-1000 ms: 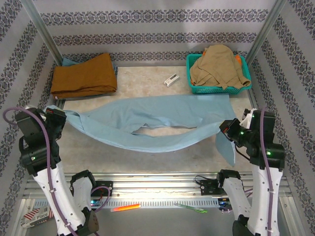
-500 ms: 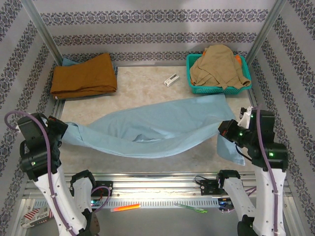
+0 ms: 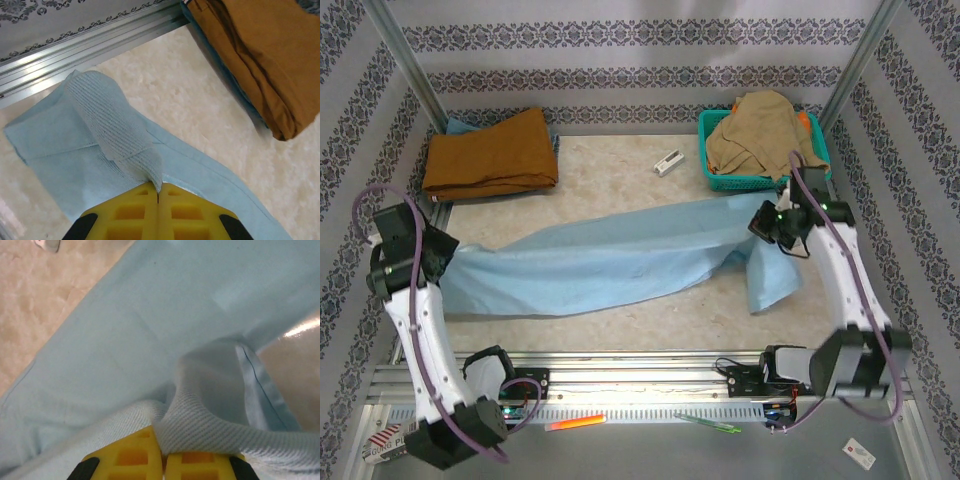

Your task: Fold and stack the trousers

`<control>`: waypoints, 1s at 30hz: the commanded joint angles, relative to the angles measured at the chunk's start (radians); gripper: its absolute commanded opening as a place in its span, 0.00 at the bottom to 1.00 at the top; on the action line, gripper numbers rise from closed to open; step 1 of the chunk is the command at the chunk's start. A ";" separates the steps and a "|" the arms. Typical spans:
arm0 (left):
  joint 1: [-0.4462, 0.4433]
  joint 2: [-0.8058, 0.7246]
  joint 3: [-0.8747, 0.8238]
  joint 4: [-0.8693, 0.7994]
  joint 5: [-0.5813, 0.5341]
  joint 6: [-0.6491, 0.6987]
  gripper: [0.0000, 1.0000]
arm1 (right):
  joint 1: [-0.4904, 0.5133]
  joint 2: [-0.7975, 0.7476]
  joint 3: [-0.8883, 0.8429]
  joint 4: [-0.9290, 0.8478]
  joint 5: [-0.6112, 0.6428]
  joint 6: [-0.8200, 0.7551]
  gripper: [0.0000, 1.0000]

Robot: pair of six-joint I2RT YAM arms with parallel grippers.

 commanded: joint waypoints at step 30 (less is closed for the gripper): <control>-0.575 0.142 -0.442 0.524 0.006 -0.216 0.95 | 0.317 0.186 -0.088 0.278 0.023 0.064 0.52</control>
